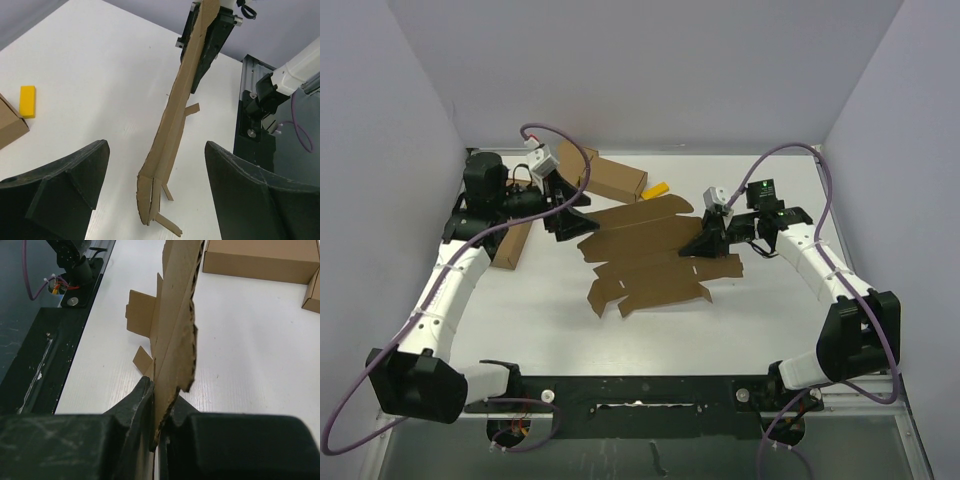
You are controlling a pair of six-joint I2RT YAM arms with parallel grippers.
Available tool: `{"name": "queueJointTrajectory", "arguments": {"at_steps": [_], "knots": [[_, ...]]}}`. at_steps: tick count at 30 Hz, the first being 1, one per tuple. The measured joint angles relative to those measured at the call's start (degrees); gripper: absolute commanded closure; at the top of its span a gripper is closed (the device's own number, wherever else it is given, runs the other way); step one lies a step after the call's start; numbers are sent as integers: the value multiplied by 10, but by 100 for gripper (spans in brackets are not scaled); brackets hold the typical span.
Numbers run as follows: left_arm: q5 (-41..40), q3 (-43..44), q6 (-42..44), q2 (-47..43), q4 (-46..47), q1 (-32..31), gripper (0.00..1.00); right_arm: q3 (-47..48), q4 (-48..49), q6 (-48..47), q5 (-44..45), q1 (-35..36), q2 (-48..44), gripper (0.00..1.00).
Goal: Fold the paper box
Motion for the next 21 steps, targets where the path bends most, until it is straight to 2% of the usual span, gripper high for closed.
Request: {"name": "queueJointTrajectory", "arguments": {"at_steps": [3,9,17,21], "knots": [[-8,10,26,20,-39,-7,28,0,-3,-5,0,0,0,100],[-12,15,61,42,-91,-27,46,1,-12,-12,0,2,0,100],[3,16,83,49,-106,-35,74,7,-22,-23,2,3,7,100],[10,17,91,50,-113,-37,91,7,-24,-24,4,3,8,100]]}}
